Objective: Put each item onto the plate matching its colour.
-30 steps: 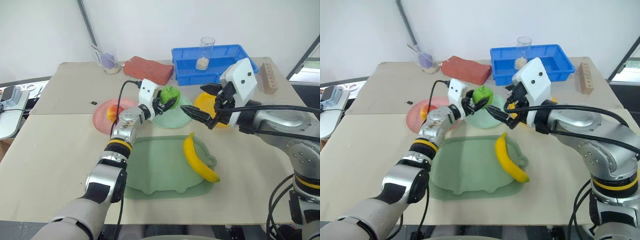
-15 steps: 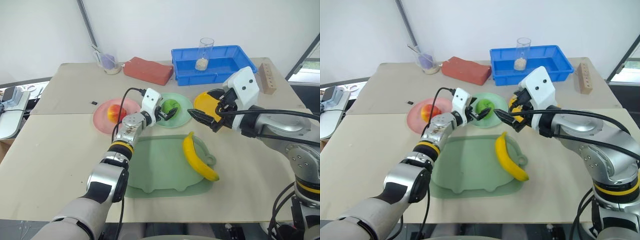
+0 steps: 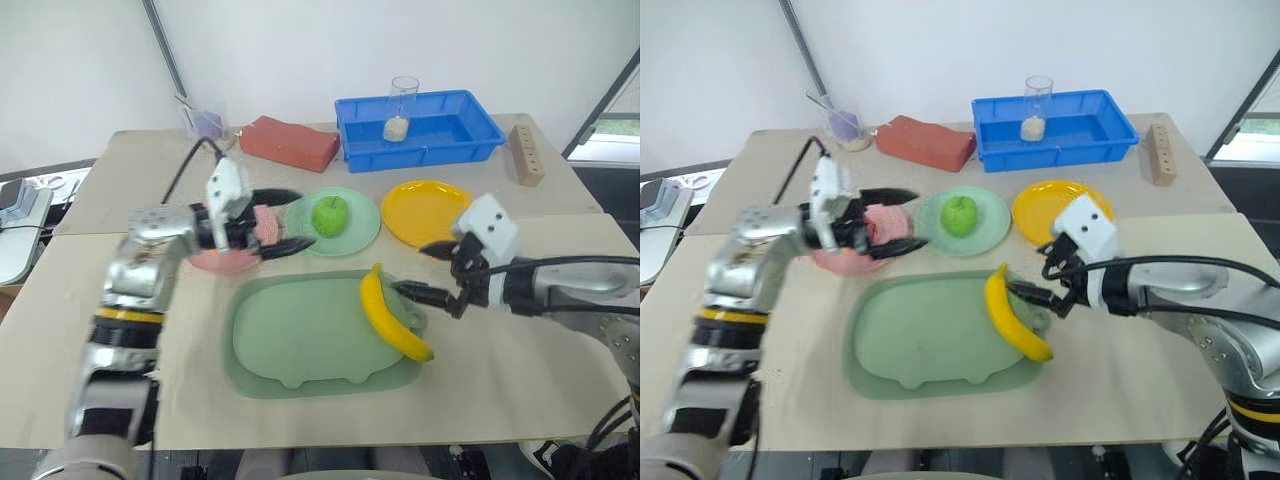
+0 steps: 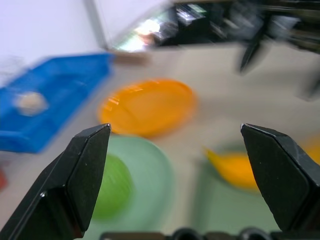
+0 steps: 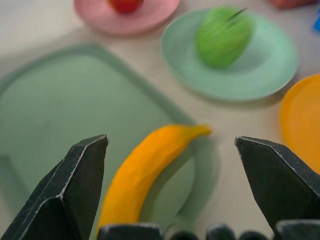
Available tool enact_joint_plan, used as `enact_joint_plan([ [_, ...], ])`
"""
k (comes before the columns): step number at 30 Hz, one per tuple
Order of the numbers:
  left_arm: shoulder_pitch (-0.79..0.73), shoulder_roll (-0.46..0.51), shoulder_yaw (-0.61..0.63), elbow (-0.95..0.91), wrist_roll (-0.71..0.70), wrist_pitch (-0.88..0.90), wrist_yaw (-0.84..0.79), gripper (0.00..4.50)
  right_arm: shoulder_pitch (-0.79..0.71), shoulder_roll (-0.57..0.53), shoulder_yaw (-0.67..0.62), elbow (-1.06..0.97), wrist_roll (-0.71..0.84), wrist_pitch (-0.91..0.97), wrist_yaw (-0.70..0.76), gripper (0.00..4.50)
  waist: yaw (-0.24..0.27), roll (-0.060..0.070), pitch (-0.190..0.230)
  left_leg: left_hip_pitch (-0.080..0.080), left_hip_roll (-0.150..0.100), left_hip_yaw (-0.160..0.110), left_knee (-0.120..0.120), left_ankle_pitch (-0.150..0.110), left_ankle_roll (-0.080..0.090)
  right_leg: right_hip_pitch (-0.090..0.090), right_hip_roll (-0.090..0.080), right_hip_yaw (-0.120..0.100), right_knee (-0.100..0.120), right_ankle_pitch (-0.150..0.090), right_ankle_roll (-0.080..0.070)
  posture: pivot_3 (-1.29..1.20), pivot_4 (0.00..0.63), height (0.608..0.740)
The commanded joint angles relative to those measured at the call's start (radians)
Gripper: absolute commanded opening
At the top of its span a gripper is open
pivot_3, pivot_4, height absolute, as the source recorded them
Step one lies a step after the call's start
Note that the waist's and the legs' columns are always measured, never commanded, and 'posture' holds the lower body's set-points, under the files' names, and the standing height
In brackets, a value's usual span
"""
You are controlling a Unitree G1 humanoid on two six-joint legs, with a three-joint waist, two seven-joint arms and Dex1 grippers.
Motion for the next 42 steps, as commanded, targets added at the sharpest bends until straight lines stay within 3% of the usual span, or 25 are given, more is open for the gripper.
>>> enact_joint_plan([
  [1, 0.044, 0.067, 0.011, -0.12, -0.062, -0.005, -0.108, 4.42, 0.015, 0.037, 0.032, -0.03, -0.002, 0.009, -0.015, 4.5, 0.001, 0.0, 0.0, 0.0, 0.0, 0.001, 0.0, 0.0, 0.0, 0.0, -0.001, 0.0, 0.0, 0.0, 0.0, 0.0, 0.15, 0.74],
  [8, 0.19, 0.143, 0.043, -0.327, -0.159, 0.017, -0.15, 4.42, 0.104, 0.07, 0.157, -0.029, -0.1, -0.032, -0.019, 4.5, 0.017, -0.002, 0.001, -0.005, 0.002, 0.009, 0.001, 0.0, 0.0, -0.001, -0.004, 0.0, -0.002, -0.001, -0.001, 0.0, 0.15, 0.74],
  [12, 0.199, 0.136, 0.037, -0.354, -0.164, 0.022, -0.117, 4.42, 0.129, 0.078, 0.251, 0.027, -0.232, -0.124, -0.016, 4.5, 0.015, -0.002, 0.001, -0.004, 0.002, 0.01, 0.001, 0.0, -0.001, -0.001, -0.003, 0.0, -0.002, -0.001, -0.001, 0.0, 0.15, 0.74],
  [17, 0.199, 0.144, 0.037, -0.353, -0.164, 0.026, -0.104, 4.42, 0.142, 0.088, 0.271, 0.051, -0.304, -0.177, 0.005, 4.5, 0.013, -0.002, 0.001, -0.004, 0.002, 0.01, 0.001, 0.0, 0.001, -0.001, -0.003, 0.0, -0.002, 0.0, -0.001, 0.0, 0.15, 0.74],
  [18, 0.197, 0.144, 0.037, -0.349, -0.161, 0.025, -0.103, 4.5, 0.143, 0.09, 0.271, 0.053, -0.312, -0.183, 0.01, 3.96, 0.013, -0.002, 0.001, -0.004, 0.002, 0.01, 0.001, 0.001, 0.001, -0.001, -0.003, 0.0, -0.002, 0.0, -0.001, 0.0, 0.15, 0.74],
  [26, 0.169, 0.132, 0.028, -0.335, -0.155, 0.028, -0.088, 4.5, 0.162, 0.084, 0.3, 0.063, -0.402, -0.257, 0.064, 1.3, 0.014, -0.002, 0.001, -0.004, 0.003, 0.01, 0.001, 0.001, 0.001, -0.001, -0.002, 0.0, -0.002, 0.0, -0.001, 0.0, 0.15, 0.74],
  [32, 0.15, 0.113, 0.025, -0.342, -0.168, 0.04, -0.068, 4.5, 0.158, 0.051, 0.241, 0.077, -0.433, -0.363, 0.164, 1.22, 0.016, -0.002, 0.001, -0.004, 0.003, 0.01, 0.001, 0.001, 0.001, -0.001, -0.002, 0.0, -0.002, 0.0, -0.001, 0.0, 0.15, 0.74],
  [36, 0.1, 0.066, 0.031, -0.325, -0.184, 0.091, 0.008, 4.5, 0.115, 0.043, 0.133, 0.071, -0.356, -0.345, 0.23, 1.22, 0.016, -0.003, 0.001, -0.004, 0.003, 0.01, 0.001, 0.001, 0.001, -0.001, -0.002, 0.0, -0.002, 0.0, -0.001, 0.0, 0.15, 0.74],
  [42, 0.019, -0.07, 0.028, -0.282, -0.175, 0.192, 0.233, 4.5, -0.068, 0.135, 0.003, 0.244, -0.356, -0.28, 0.102, 1.22, 0.014, -0.003, 0.001, -0.004, 0.003, 0.01, 0.002, 0.004, 0.006, 0.0, -0.001, 0.0, -0.001, 0.0, 0.001, 0.0, 0.15, 0.74],
])
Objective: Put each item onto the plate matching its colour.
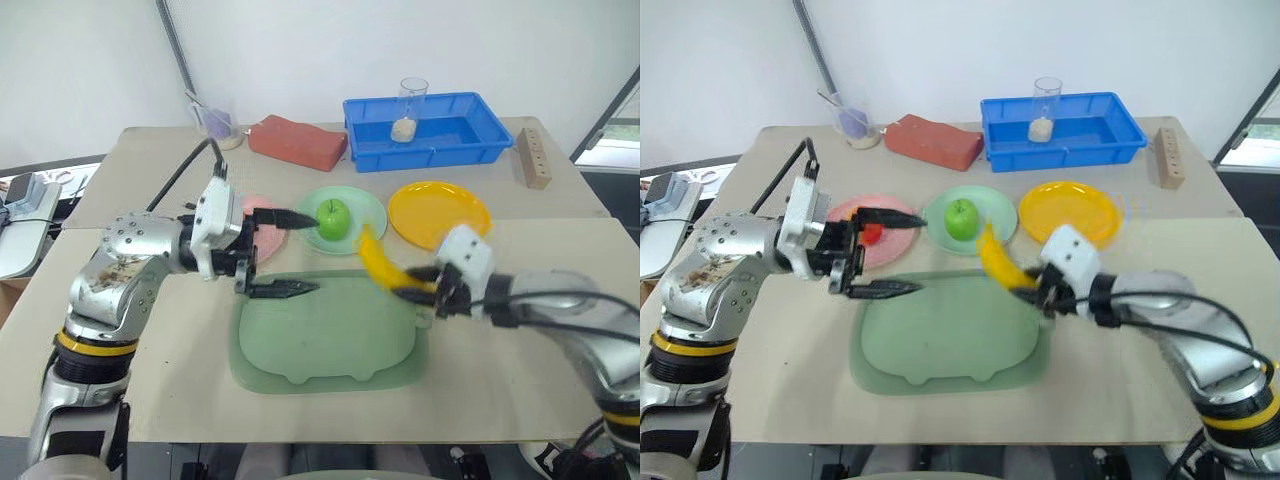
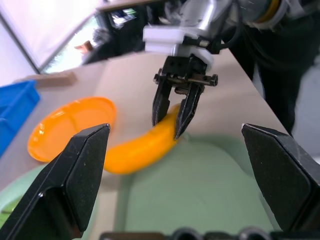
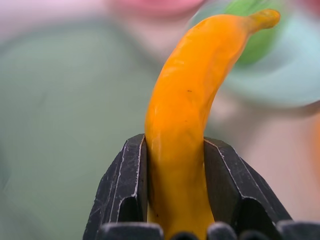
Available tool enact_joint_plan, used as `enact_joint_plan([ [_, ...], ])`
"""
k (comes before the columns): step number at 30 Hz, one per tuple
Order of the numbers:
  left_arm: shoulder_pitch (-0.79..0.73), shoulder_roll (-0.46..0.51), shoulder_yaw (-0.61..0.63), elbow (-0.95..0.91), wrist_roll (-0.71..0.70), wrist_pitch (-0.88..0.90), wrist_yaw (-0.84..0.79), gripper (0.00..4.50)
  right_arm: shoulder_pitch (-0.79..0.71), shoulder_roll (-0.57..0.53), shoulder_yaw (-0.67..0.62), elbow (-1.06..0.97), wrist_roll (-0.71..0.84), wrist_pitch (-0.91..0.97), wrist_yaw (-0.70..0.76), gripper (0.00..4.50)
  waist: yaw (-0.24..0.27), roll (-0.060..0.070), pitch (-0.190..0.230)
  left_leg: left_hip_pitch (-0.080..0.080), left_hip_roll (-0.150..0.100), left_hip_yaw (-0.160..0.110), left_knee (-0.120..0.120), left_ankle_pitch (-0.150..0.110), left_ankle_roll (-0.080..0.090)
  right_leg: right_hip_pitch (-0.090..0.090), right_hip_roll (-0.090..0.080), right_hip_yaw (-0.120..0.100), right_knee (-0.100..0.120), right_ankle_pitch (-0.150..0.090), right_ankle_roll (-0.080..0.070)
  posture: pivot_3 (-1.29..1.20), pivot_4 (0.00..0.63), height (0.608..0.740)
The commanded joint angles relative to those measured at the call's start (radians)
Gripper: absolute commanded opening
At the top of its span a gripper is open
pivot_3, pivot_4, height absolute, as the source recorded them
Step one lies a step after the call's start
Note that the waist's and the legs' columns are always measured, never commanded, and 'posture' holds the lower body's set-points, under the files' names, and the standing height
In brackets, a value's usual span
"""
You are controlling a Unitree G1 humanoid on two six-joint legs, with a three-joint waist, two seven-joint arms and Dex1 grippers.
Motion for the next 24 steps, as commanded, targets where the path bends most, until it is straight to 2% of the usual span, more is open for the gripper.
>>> enact_joint_plan([
  [1, -0.032, -0.068, 0.008, 0.017, 0.009, 0.03, 0.133, 4.5, -0.118, 0.06, -0.047, 0.147, -0.048, 0.0, -0.098, 1.22, -0.003, 0.0, 0.0, 0.001, 0.0, 0.0, 0.0, 0.0, 0.0, 0.0, 0.0, 0.0, 0.0, 0.0, 0.0, 0.0, 0.15, 0.74],
  [7, -0.044, -0.232, -0.058, 0.092, 0.114, -0.034, 0.279, 4.5, -0.389, 0.213, 0.023, 0.667, -0.231, -0.124, -0.218, 1.22, -0.004, 0.001, -0.001, 0.001, 0.0, 0.0, 0.0, 0.001, 0.001, 0.0, 0.005, 0.008, 0.002, 0.005, 0.008, 0.0, 0.15, 0.74],
  [10, -0.044, -0.261, -0.071, 0.109, 0.142, -0.06, 0.3, 4.5, -0.539, 0.249, 0.027, 1.011, -0.298, -0.226, -0.223, 1.22, -0.004, 0.002, -0.002, 0.0, 0.0, 0.0, 0.0, 0.005, 0.007, 0.002, 0.013, 0.021, 0.002, 0.006, 0.009, 0.0, 0.15, 0.74],
  [13, -0.03, -0.258, -0.073, 0.097, 0.146, -0.066, 0.298, 4.5, -0.639, 0.265, 0.036, 1.267, -0.34, -0.285, -0.176, 1.22, -0.005, 0.004, -0.002, 0.0, 0.0, 0.0, -0.002, 0.005, 0.008, 0.001, 0.015, 0.024, 0.002, 0.006, 0.009, 0.0, 0.15, 0.74],
  [19, 0.001, -0.247, -0.072, 0.062, 0.146, -0.063, 0.301, 4.5, -0.721, 0.296, 0.022, 1.48, -0.382, -0.341, -0.131, 1.22, -0.015, 0.008, -0.005, 0.001, 0.0, 0.0, -0.002, 0.005, 0.008, 0.001, 0.016, 0.026, 0.002, 0.005, 0.009, 0.0, 0.15, 0.74],
  [21, 0.005, -0.248, -0.075, 0.052, 0.146, -0.06, 0.306, 4.5, -0.733, 0.304, 0.012, 1.505, -0.385, -0.347, -0.119, 2.24, -0.022, 0.009, -0.005, 0.001, 0.0, 0.0, -0.002, 0.005, 0.008, 0.001, 0.016, 0.027, 0.003, 0.005, 0.009, 0.0, 0.15, 0.74],
  [24, 0.008, -0.246, -0.074, 0.042, 0.146, -0.056, 0.31, 4.5, -0.742, 0.297, 0.004, 1.511, -0.394, -0.37, -0.114, 3.29, -0.025, 0.009, -0.006, 0.001, 0.0, 0.0, -0.002, 0.005, 0.008, 0.001, 0.016, 0.027, 0.004, 0.006, 0.009, 0.0, 0.15, 0.74],
])
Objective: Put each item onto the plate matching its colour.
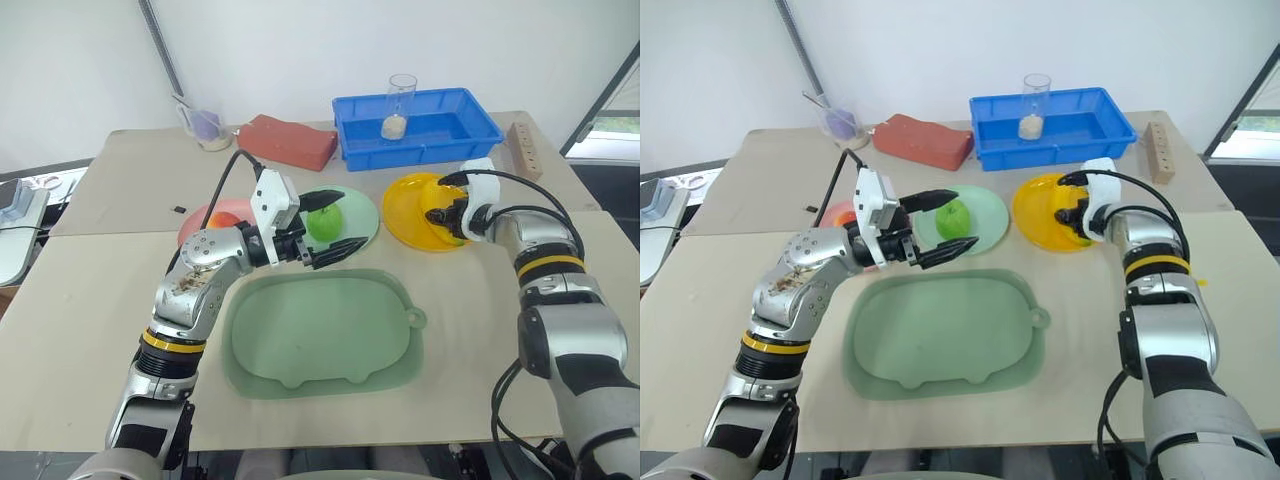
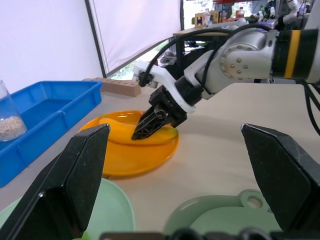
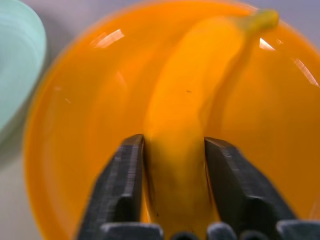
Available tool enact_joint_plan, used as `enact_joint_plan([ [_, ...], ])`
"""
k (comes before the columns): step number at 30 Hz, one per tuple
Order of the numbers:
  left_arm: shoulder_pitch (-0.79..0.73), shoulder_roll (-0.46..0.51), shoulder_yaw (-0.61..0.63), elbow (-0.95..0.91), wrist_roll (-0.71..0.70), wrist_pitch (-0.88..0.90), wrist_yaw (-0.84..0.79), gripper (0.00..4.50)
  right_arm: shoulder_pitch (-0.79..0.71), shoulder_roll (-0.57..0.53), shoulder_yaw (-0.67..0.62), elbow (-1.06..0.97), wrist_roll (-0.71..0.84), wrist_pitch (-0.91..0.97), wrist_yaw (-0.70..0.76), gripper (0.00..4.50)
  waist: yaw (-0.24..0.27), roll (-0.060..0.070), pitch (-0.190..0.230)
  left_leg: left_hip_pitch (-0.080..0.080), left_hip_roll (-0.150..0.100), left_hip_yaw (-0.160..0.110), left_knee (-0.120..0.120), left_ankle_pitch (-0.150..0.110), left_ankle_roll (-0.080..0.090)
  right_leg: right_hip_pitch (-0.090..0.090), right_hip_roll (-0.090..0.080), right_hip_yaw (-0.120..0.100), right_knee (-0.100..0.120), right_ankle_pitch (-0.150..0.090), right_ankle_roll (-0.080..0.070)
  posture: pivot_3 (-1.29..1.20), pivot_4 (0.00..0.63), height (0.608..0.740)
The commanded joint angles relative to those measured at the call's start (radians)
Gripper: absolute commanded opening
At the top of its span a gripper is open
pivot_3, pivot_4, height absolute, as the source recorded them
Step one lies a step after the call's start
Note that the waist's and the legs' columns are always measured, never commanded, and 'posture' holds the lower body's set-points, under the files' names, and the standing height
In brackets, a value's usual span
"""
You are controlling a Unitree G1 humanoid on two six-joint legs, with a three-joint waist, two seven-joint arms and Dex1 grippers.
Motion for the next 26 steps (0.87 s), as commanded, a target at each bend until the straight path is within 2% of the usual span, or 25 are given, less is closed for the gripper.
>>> enact_joint_plan([
  [1, -0.006, 0.01, 0.012, -0.044, -0.004, -0.003, 0.01, 4.5, -0.027, -0.017, -0.028, -0.025, -0.009, -0.041, 0.018, 3.63, -0.001, 0.0, 0.0, 0.0, 0.0, 0.0, 0.0, 0.0, 0.0, 0.0, 0.0, 0.0, 0.0, 0.0, 0.0, 0.0, 0.15, 0.74],
  [3, -0.007, 0.015, 0.017, -0.045, -0.006, 0.0, 0.011, 4.5, -0.024, -0.025, -0.033, -0.05, -0.007, -0.035, 0.033, 4.3, -0.002, 0.001, 0.0, 0.0, 0.0, 0.0, 0.0, 0.0, 0.0, 0.0, 0.001, 0.001, 0.001, 0.0, 0.0, 0.0, 0.15, 0.74],
  [4, -0.011, 0.022, 0.024, -0.046, -0.011, 0.007, 0.009, 4.5, -0.017, -0.037, -0.032, -0.091, -0.006, -0.024, 0.048, 4.48, -0.003, 0.001, 0.0, 0.0, 0.0, 0.0, 0.0, 0.0, 0.0, 0.0, 0.001, 0.002, 0.001, 0.0, 0.0, 0.0, 0.15, 0.74],
  [6, -0.021, 0.042, 0.042, -0.046, -0.026, 0.029, 0.006, 4.5, 0.005, -0.059, -0.038, -0.194, 0.007, 0.023, 0.076, 4.48, -0.003, 0.001, -0.001, -0.001, -0.001, 0.0, 0.0, 0.0, 0.0, 0.0, 0.002, 0.003, 0.001, 0.0, 0.0, 0.0, 0.15, 0.74],
  [10, -0.048, 0.132, 0.099, -0.04, -0.059, 0.093, -0.017, 4.5, 0.107, -0.114, -0.066, -0.553, 0.07, 0.202, 0.124, 4.48, -0.003, 0.001, -0.001, 0.0, 0.0, 0.0, 0.0, 0.0, 0.0, -0.002, 0.003, 0.007, 0.001, 0.0, 0.0, 0.0, 0.15, 0.74],
  [14, -0.051, 0.3, 0.143, -0.013, -0.045, 0.119, -0.096, 4.5, 0.289, -0.252, -0.072, -0.992, 0.194, 0.278, 0.313, 4.48, -0.004, 0.0, 0.0, 0.002, 0.0, 0.0, 0.0, 0.0, 0.0, -0.002, 0.006, 0.01, 0.001, 0.0, 0.0, 0.0, 0.15, 0.74],
  [17, -0.038, 0.412, 0.175, -0.005, -0.061, 0.125, -0.176, 4.5, 0.411, -0.35, -0.15, -1.225, 0.345, 0.348, 0.434, 4.48, -0.004, -0.001, 0.001, 0.002, 0.0, 0.0, -0.001, -0.001, -0.001, -0.002, 0.006, 0.011, 0.0, -0.001, 0.0, 0.0, 0.15, 0.74],
  [21, -0.044, 0.496, 0.202, 0.026, -0.068, 0.117, -0.244, 4.5, 0.494, -0.429, -0.236, -1.375, 0.453, 0.426, 0.459, 4.48, -0.004, -0.006, 0.004, 0.004, 0.0, 0.002, 0.0, -0.005, -0.007, -0.004, 0.004, 0.012, -0.001, -0.005, -0.007, 0.0, 0.15, 0.74],
  [26, -0.068, 0.506, 0.185, 0.079, -0.037, 0.079, -0.278, 4.5, 0.523, -0.434, -0.253, -1.42, 0.482, 0.438, 0.403, 4.48, -0.003, -0.008, 0.005, 0.005, 0.0, 0.006, 0.0, -0.008, -0.011, -0.004, 0.001, 0.012, -0.002, -0.006, -0.009, 0.0, 0.15, 0.74],
])
